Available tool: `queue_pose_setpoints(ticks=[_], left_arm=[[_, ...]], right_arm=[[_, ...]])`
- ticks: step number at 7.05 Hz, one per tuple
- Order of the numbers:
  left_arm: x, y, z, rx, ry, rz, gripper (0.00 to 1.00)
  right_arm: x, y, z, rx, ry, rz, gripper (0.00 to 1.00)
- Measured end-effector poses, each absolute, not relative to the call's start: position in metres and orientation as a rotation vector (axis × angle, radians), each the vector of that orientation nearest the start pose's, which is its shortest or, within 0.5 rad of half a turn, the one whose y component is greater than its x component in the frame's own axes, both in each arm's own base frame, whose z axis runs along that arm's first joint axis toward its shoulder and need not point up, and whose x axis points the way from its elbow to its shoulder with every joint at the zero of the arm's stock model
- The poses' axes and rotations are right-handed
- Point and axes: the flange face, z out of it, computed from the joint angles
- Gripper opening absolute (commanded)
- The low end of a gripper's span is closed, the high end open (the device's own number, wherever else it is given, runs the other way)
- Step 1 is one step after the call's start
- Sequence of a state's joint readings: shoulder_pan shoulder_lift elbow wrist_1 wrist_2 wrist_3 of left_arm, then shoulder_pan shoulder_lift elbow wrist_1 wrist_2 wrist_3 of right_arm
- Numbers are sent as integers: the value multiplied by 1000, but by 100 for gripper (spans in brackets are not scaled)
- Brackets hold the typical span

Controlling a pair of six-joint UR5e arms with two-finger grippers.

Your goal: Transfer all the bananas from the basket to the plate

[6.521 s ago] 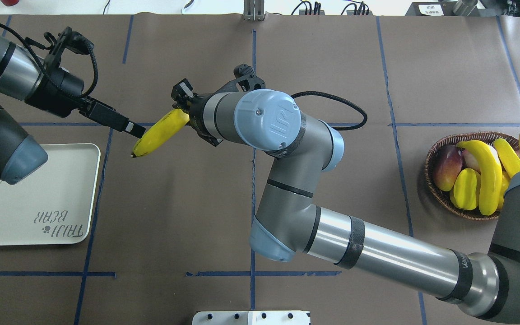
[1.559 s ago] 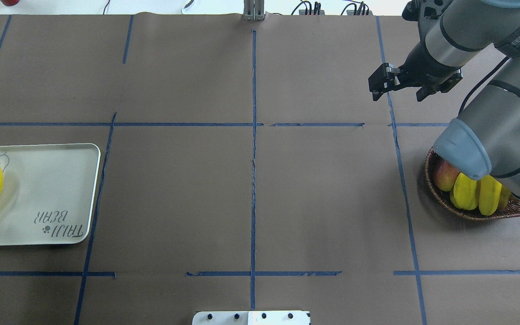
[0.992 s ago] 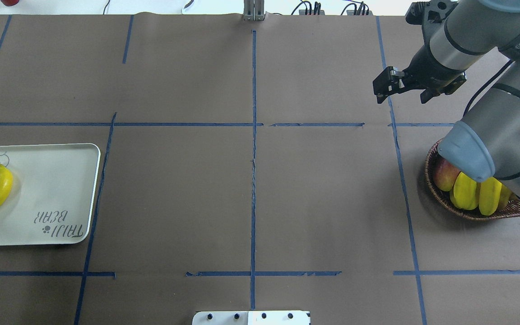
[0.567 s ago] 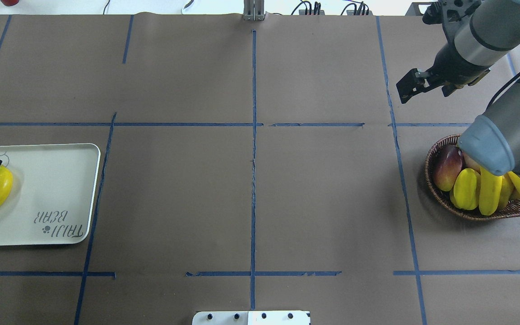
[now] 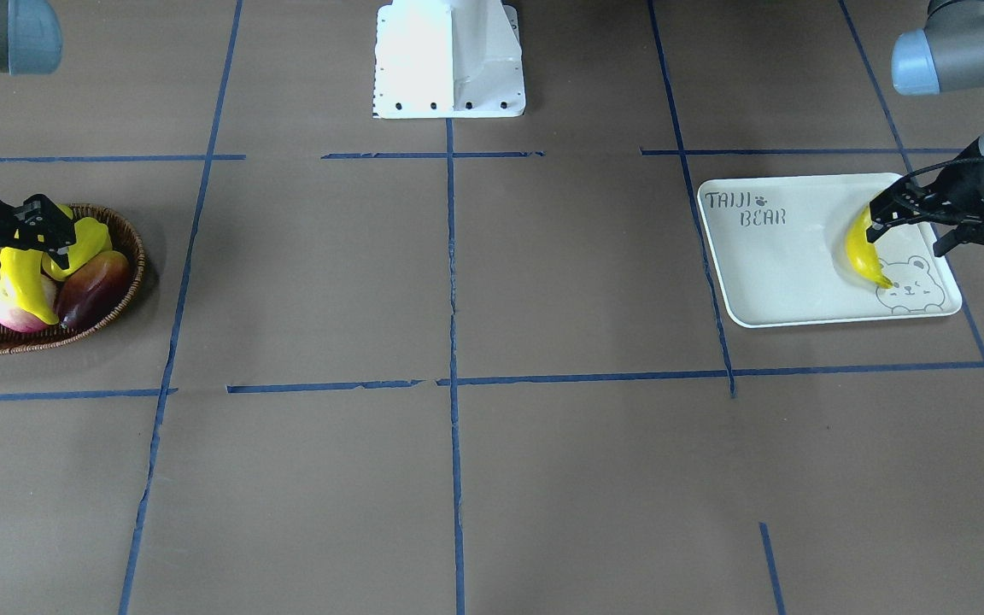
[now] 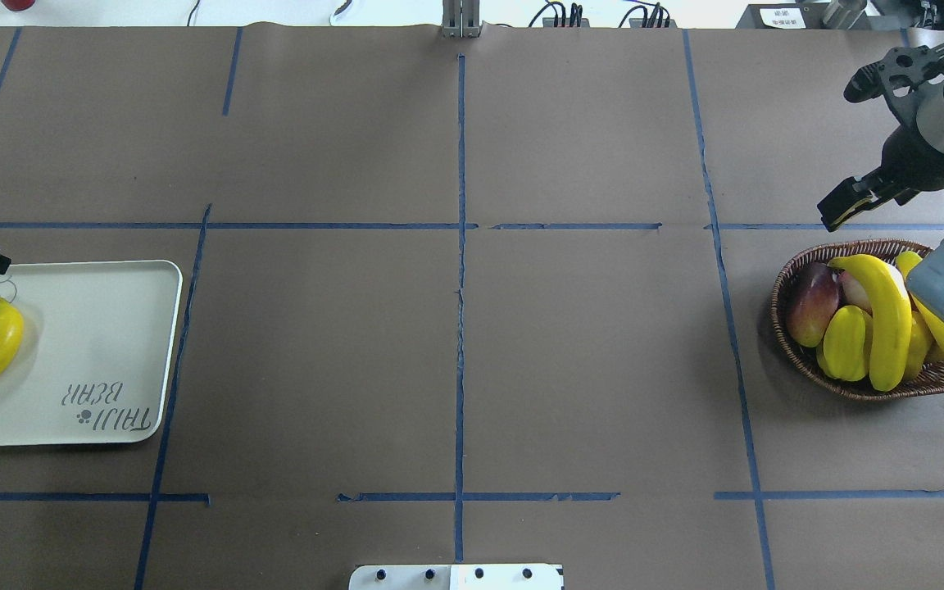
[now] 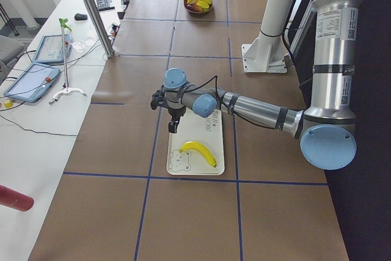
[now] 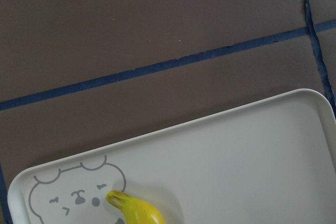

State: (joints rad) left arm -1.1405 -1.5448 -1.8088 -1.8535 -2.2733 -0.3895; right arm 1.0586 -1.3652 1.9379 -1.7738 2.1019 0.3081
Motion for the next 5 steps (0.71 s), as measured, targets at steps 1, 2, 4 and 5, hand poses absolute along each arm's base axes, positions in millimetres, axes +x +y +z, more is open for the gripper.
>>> queue_pose_setpoints(ticks=[1, 2, 4, 5], left_arm=[[145, -480, 524, 162, 821, 212, 100], [145, -480, 523, 161, 821, 211, 100], [145, -481, 523, 161, 822, 210, 100], [145, -481, 523, 162, 822, 210, 100]], right_arm=[[-193, -512, 426, 94, -615, -290, 100], [-194, -514, 440, 68, -605, -285, 100], [-196, -516, 468, 64, -607, -285, 100], [-197, -515, 477, 75, -616, -288, 100]])
